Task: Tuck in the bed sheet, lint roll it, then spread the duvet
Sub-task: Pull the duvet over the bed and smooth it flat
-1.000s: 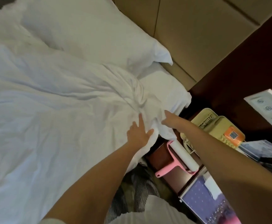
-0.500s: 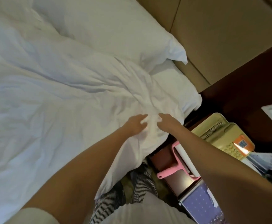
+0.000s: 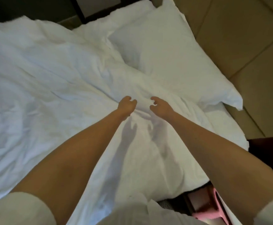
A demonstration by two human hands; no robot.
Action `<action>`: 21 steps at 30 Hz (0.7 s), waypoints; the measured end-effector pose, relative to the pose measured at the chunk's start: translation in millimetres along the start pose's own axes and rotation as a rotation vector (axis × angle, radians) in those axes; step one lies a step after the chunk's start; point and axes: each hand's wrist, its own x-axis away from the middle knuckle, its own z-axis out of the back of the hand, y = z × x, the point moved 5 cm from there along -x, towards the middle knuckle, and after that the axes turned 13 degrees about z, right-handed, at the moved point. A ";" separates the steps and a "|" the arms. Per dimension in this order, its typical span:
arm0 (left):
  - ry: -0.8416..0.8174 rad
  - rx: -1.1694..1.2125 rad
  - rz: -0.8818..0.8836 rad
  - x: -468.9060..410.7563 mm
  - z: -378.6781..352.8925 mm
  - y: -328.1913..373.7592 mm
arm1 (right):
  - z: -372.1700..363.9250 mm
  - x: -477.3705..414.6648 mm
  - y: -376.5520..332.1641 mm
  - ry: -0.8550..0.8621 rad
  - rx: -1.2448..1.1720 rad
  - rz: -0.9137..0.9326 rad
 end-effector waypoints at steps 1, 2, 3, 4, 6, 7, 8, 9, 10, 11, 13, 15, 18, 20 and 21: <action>-0.002 0.000 -0.002 -9.8 13.2 6.8 | 0.1 -15.8 -10.8 0.016 0.004 0.004; -0.007 -0.003 -0.002 -19.6 24.0 13.4 | 0.7 -31.7 -18.3 0.034 0.017 0.008; -0.011 -0.011 -0.009 -30.3 32.6 20.8 | 4.1 -47.7 -24.0 0.061 0.045 0.018; -0.016 -0.014 -0.022 -42.0 39.1 27.3 | 8.8 -63.8 -27.2 0.098 0.089 0.020; -0.028 -0.010 -0.037 -62.9 47.2 37.0 | 18.1 -92.6 -25.4 0.159 0.203 -0.018; -0.041 -0.001 -0.035 -72.4 48.3 39.4 | 19.1 -104.6 -18.4 0.152 0.275 -0.073; -0.055 0.002 -0.027 -80.8 48.8 40.3 | 18.3 -114.3 -8.7 0.112 0.336 -0.145; -0.067 0.004 -0.021 -88.3 48.5 39.8 | 15.3 -119.8 0.3 0.053 0.342 -0.240; -0.068 0.008 -0.026 -94.3 47.5 38.9 | 9.8 -122.2 6.6 -0.010 0.305 -0.318; -0.043 0.019 -0.046 -98.4 48.0 38.3 | 2.0 -124.0 9.6 -0.076 0.261 -0.338; 0.105 0.067 -0.130 -100.4 55.8 38.6 | -18.7 -122.4 -8.3 -0.249 0.319 -0.174; 0.303 0.041 -0.258 -96.2 67.0 41.2 | -55.0 -113.0 -50.1 -0.342 0.451 0.241; 0.342 -0.624 -0.358 -100.2 62.0 45.6 | -121.1 -74.4 -112.9 -0.506 0.512 0.749; 0.258 -1.062 -0.219 -119.8 59.9 19.5 | -151.0 -56.6 -127.1 -0.779 0.544 0.656; 0.263 -1.181 -0.094 -128.3 67.1 -0.7 | -161.4 -52.7 -119.8 -0.840 0.549 0.597</action>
